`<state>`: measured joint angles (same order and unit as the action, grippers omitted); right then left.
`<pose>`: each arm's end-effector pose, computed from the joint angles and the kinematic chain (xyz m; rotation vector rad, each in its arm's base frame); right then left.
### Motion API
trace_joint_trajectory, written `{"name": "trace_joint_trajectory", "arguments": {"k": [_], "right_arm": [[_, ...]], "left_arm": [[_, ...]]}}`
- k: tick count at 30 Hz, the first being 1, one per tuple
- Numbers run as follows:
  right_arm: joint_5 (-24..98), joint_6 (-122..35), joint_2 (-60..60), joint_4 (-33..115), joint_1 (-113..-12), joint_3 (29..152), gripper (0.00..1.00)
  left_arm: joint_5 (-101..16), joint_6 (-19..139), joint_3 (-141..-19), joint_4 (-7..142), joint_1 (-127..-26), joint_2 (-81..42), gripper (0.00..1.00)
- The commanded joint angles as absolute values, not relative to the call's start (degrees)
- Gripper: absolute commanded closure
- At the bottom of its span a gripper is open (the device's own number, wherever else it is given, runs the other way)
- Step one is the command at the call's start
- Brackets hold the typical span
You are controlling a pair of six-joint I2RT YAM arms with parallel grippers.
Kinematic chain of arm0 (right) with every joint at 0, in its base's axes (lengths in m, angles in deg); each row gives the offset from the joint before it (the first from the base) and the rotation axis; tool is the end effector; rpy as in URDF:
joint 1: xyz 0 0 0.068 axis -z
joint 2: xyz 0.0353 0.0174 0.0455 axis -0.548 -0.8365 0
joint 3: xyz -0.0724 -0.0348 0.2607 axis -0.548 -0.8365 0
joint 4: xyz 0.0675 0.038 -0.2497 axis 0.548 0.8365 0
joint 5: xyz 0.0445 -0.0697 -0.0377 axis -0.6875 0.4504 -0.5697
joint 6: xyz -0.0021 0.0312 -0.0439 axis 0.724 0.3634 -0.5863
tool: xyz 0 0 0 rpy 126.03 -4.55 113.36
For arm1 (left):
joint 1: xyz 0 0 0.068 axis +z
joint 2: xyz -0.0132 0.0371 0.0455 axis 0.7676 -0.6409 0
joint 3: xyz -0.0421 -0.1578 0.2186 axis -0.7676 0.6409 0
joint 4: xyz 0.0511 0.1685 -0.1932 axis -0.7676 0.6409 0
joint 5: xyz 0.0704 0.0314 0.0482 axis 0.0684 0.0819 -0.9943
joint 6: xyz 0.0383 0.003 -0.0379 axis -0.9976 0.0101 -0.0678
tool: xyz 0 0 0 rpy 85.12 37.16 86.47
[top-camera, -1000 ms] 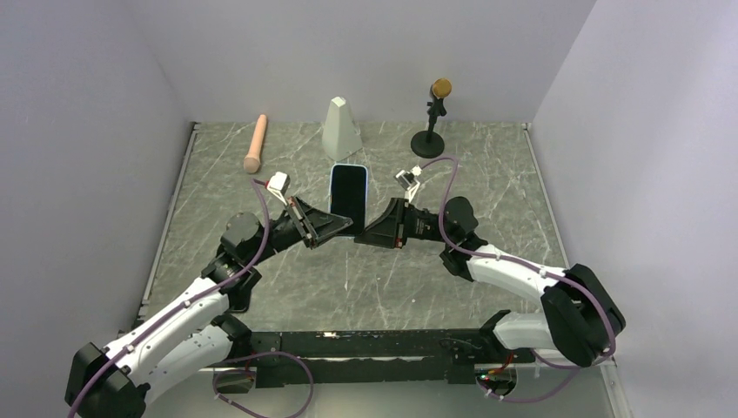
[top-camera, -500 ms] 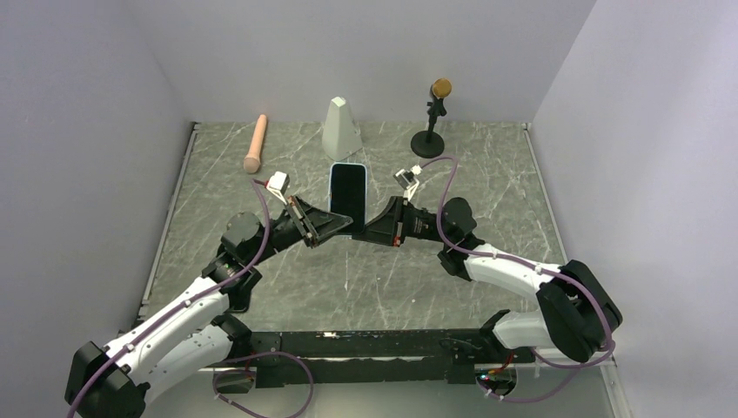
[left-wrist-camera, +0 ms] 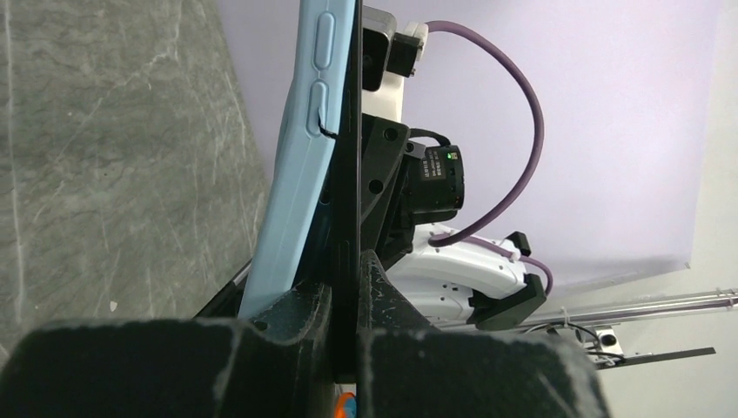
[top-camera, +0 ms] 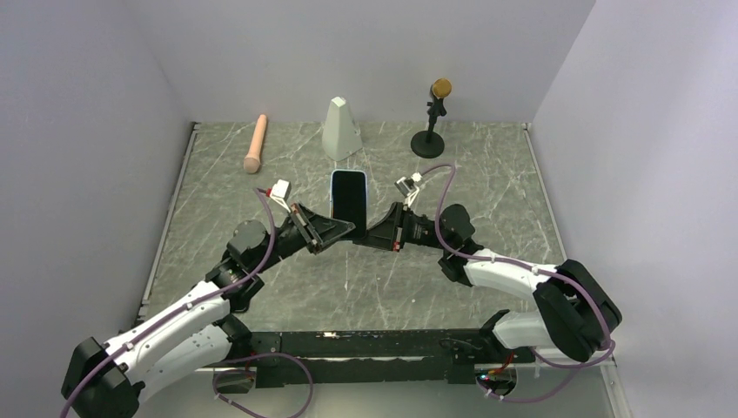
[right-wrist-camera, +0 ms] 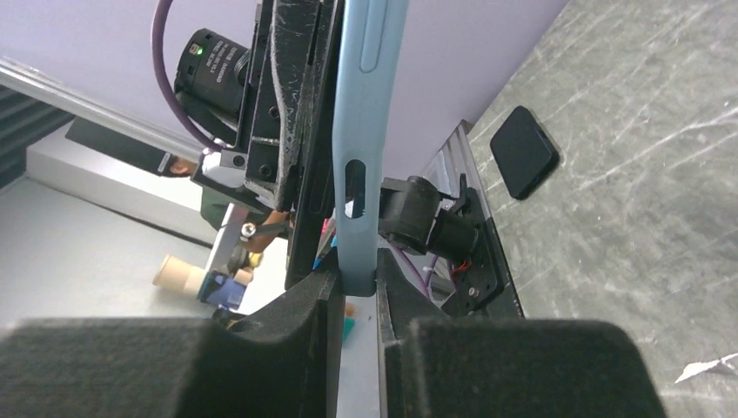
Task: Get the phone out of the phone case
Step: Remove the phone case from the phone, then place the phone case at the center of the board.
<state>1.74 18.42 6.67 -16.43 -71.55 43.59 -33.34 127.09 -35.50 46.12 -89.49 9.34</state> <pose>0.1901 0.1810 0.2552 -0.3213 1.7573 1.9586 0.1458 -0.1332 0.2916 -0.3307 1.7823 -1.8110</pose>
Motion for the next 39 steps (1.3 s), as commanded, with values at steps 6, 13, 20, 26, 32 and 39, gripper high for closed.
{"name": "trace_joint_trajectory", "arguments": {"k": [6, 13, 20, 26, 32, 39], "right_arm": [[12.73, 23.83, 7.41, -20.58, -65.74, 42.22, 1.0], [11.98, 25.21, 6.15, -18.36, -57.8, 40.09, 1.0], [15.42, 24.1, 5.85, -16.18, -59.74, 38.65, 1.0], [24.5, 18.31, 10.85, 12.01, -56.0, 39.53, 1.0], [34.57, 16.08, 16.4, 26.02, -44.6, 40.92, 1.0], [47.01, 20.0, 9.3, 30.13, -32.39, 50.61, 1.0]], "left_arm": [[-33.48, 127.07, -31.37, 40.48, -96.94, 12.79, 1.0], [-33.91, 127.23, -27.58, 37.72, -98.22, 13.63, 1.0], [-33.12, 124.12, -29.62, 39.33, -98.04, 12.96, 1.0], [-33.92, 113.04, -32.8, 56.73, -97.67, 16.43, 1.0], [-37.99, 104.07, -33.12, 75.78, -97.6, 24.99, 1.0], [-43.18, 96.66, -38.57, 94.41, -97.6, 30.21, 1.0]]}}
